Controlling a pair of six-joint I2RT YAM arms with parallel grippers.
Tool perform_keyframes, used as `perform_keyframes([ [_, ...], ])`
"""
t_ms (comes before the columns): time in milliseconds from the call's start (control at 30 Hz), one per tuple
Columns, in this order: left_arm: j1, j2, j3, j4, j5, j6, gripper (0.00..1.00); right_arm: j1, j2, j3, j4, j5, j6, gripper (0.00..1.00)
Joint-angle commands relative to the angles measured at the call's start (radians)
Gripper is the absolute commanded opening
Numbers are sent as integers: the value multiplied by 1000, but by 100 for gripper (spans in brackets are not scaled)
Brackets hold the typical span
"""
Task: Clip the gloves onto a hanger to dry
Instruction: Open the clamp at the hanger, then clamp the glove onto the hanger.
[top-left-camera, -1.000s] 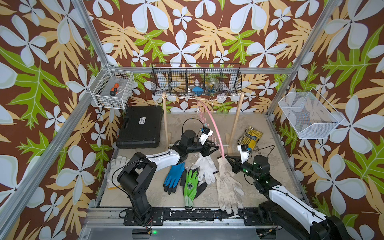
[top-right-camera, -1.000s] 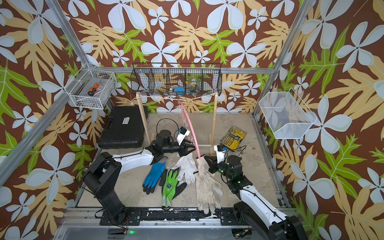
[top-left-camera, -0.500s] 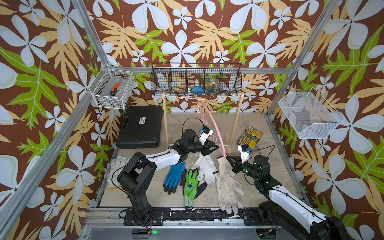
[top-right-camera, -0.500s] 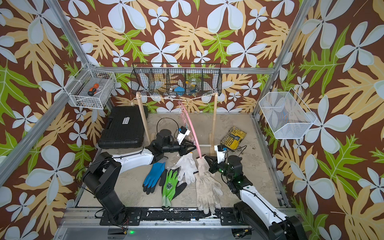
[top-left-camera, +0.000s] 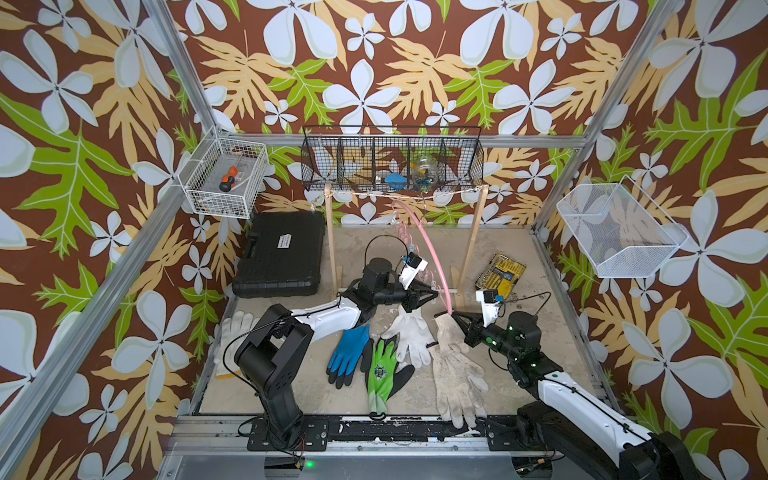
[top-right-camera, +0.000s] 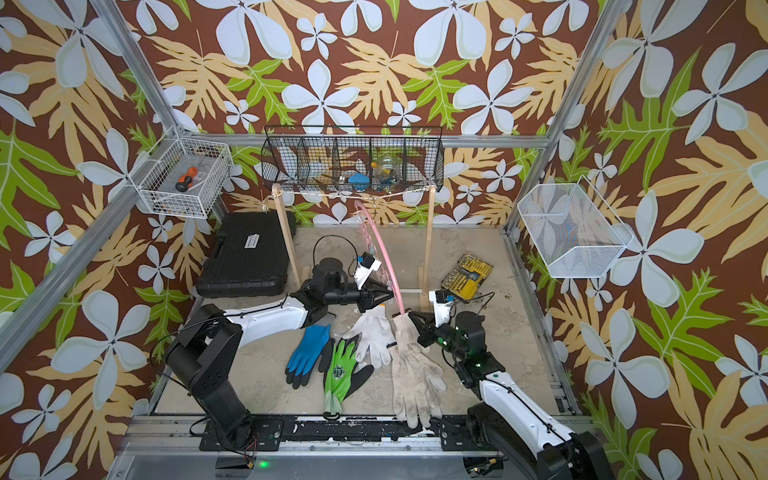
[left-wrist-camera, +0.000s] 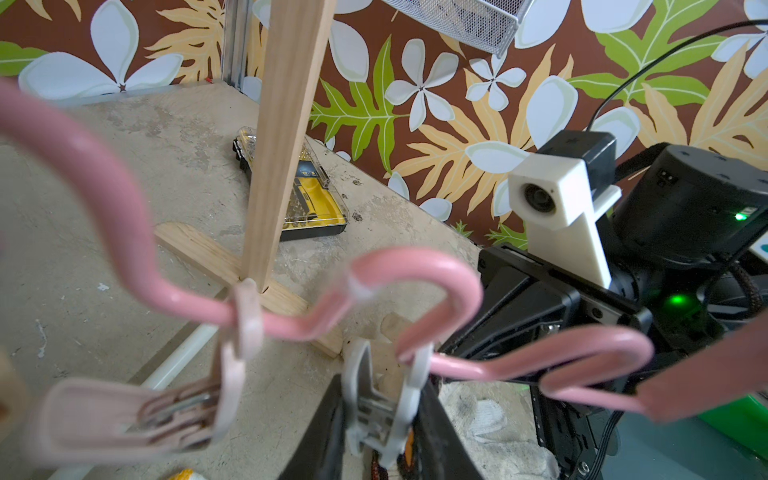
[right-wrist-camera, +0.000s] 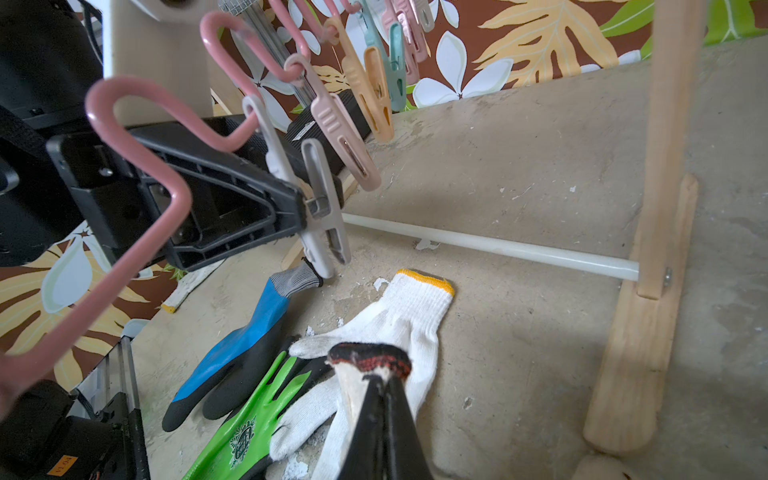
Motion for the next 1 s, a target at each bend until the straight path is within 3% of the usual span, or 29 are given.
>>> perform_keyframes([
  [0, 0, -4, 0, 41, 21, 1, 18, -1, -3, -3, 55, -17, 15, 0],
  [367, 3, -4, -1, 72, 54, -20, 0, 0, 27, -25, 187, -36, 67, 0],
  [967, 9, -3, -26, 149, 121, -46, 0, 0, 82, -21, 335, -67, 117, 0],
])
